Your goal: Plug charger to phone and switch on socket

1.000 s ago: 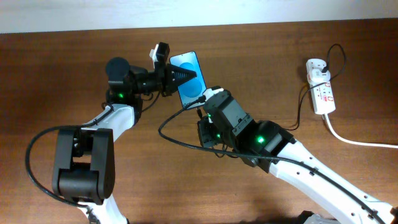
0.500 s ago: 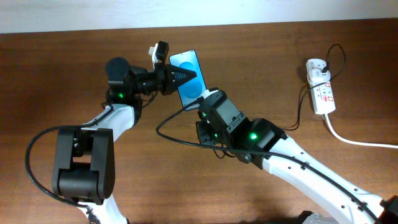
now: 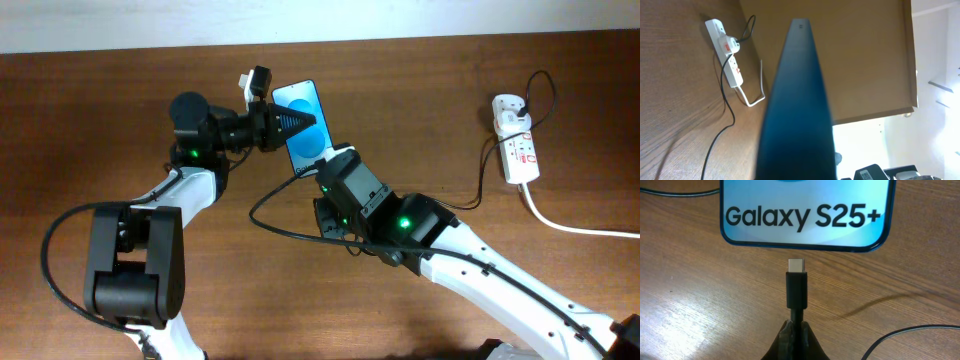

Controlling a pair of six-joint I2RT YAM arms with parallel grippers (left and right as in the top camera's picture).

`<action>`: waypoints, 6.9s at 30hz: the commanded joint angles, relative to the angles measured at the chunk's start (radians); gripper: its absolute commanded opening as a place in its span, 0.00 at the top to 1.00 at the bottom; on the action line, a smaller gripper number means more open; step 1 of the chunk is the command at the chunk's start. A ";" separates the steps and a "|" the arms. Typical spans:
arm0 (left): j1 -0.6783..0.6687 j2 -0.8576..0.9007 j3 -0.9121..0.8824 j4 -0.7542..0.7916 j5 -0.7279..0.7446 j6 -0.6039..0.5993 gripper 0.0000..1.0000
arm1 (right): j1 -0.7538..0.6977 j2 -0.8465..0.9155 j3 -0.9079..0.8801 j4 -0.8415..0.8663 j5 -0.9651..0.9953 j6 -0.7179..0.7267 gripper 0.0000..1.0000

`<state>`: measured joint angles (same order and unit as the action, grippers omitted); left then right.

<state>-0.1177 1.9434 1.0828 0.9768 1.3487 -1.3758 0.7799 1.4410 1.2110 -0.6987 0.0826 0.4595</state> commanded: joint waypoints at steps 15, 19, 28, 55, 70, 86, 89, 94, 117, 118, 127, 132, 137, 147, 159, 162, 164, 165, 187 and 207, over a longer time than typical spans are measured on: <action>0.000 -0.008 0.014 0.010 -0.003 0.038 1.00 | 0.005 -0.034 0.034 0.025 0.020 -0.010 0.96; 0.000 -0.008 0.014 0.009 -0.003 -0.004 1.00 | 0.005 -0.034 0.034 0.003 0.019 -0.009 0.96; 0.000 -0.008 0.014 -0.028 -0.004 -0.007 1.00 | 0.005 -0.034 0.034 0.001 0.020 -0.006 0.96; 0.000 -0.008 0.014 -0.028 0.010 -0.040 1.00 | 0.005 -0.028 0.034 0.034 0.032 -0.007 0.96; 0.001 -0.008 0.014 0.037 0.083 -0.021 1.00 | 0.004 -0.027 0.034 0.197 0.133 -0.088 0.78; 0.022 -0.008 0.014 0.037 0.063 0.039 1.00 | 0.004 0.041 0.034 0.231 0.121 -0.096 0.96; 0.020 -0.008 0.014 0.114 0.121 0.039 1.00 | 0.005 0.041 0.034 0.355 0.120 -0.155 0.96; -0.027 -0.008 0.014 0.115 0.202 0.039 1.00 | 0.005 0.062 0.034 0.488 0.108 -0.217 0.96; -0.270 0.024 0.166 -0.910 -0.506 0.721 1.00 | 0.005 -0.832 0.028 -0.098 0.447 -0.188 0.01; -0.247 0.047 0.166 -0.964 -0.543 0.767 1.00 | 0.005 -0.782 0.028 -0.090 0.446 -0.188 0.01; -0.229 0.252 0.165 -1.002 -0.606 0.786 0.85 | 0.004 -0.407 0.028 -0.126 0.454 0.051 0.01; -0.229 0.252 0.165 -1.071 -0.626 0.787 0.47 | -0.163 -0.409 0.028 -0.252 0.440 0.238 0.01; -0.229 0.252 0.165 -1.147 -0.685 0.787 0.01 | -0.449 -0.377 0.028 -0.319 0.232 0.238 0.01; -0.229 0.252 0.165 -1.313 -0.902 0.787 0.01 | -0.691 -0.019 0.029 -0.228 0.080 0.350 0.01; -0.229 0.252 0.317 -1.508 -0.997 0.872 0.01 | -1.161 0.341 0.251 -0.109 -0.150 0.323 0.96; -0.229 0.252 0.403 -1.617 -1.092 0.904 0.01 | -1.161 0.349 0.259 -0.090 -0.113 0.320 0.96; -0.229 0.252 0.409 -1.619 -1.107 0.907 0.01 | -1.161 0.367 0.259 -0.084 -0.091 0.320 0.96; -0.229 0.252 0.410 -1.619 -1.108 0.908 0.01 | -1.161 0.389 0.259 -0.072 -0.094 0.320 0.96; -0.174 -0.439 0.610 -2.054 -1.847 0.961 0.01 | -1.218 0.660 0.303 0.258 -0.308 0.452 0.96; -0.291 -0.743 0.597 -2.155 -1.847 0.928 0.01 | -1.223 0.185 0.314 -0.135 0.034 0.356 0.96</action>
<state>-0.3237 1.3338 1.6901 -1.1408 -0.4496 -0.4389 -0.4557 1.7580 1.5181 -0.8276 0.0380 0.8276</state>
